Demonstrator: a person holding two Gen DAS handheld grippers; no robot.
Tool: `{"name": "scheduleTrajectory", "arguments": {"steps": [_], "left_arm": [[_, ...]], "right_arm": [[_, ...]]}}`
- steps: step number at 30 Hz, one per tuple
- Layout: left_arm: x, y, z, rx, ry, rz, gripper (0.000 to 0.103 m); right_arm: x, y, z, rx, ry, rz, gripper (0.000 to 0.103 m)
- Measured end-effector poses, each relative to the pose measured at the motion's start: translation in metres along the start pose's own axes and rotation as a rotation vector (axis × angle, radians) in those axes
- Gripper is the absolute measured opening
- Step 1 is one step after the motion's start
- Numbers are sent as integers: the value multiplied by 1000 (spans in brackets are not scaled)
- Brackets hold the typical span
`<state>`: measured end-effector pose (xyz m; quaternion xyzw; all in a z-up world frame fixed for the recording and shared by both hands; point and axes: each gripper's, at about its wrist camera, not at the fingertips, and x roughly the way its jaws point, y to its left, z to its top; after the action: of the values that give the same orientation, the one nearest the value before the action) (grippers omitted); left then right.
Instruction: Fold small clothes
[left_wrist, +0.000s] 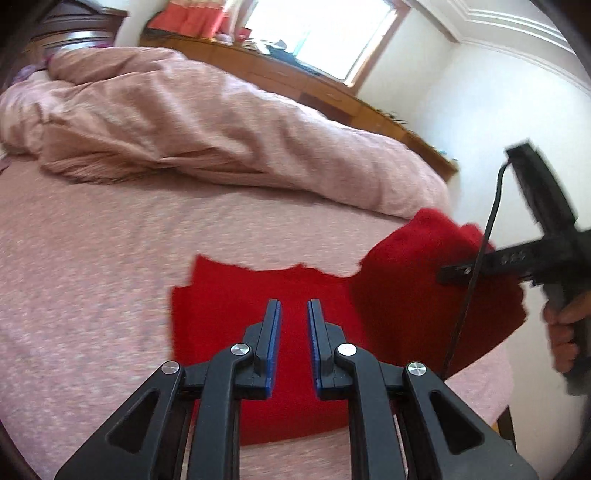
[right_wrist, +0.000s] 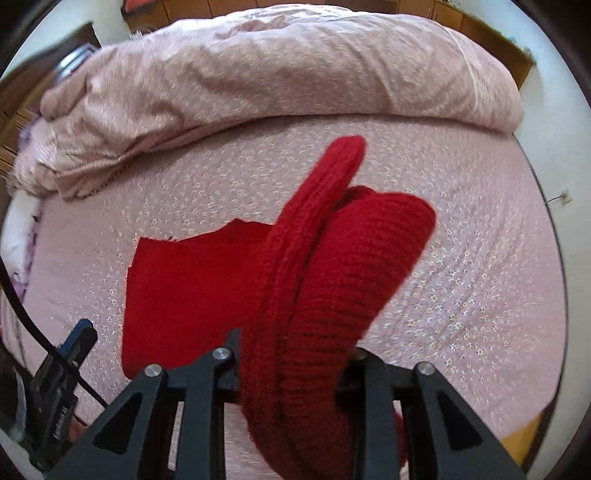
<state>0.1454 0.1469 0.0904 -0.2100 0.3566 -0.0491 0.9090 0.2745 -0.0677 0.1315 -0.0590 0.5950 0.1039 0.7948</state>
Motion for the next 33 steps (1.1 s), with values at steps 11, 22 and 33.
{"name": "scheduleTrajectory", "arguments": {"steps": [11,22,33], "left_arm": [[-26,70,-5,-110,13,68,7],[-22,93,-9,-158,93,70,8],[19,84,-26,-347,308,-207,60]], "right_arm": [[75,117,-18,105,62,190,40],[59,68,-33,177,-19,575,56],[21,-55,-150,-54,-443,345,72]]}}
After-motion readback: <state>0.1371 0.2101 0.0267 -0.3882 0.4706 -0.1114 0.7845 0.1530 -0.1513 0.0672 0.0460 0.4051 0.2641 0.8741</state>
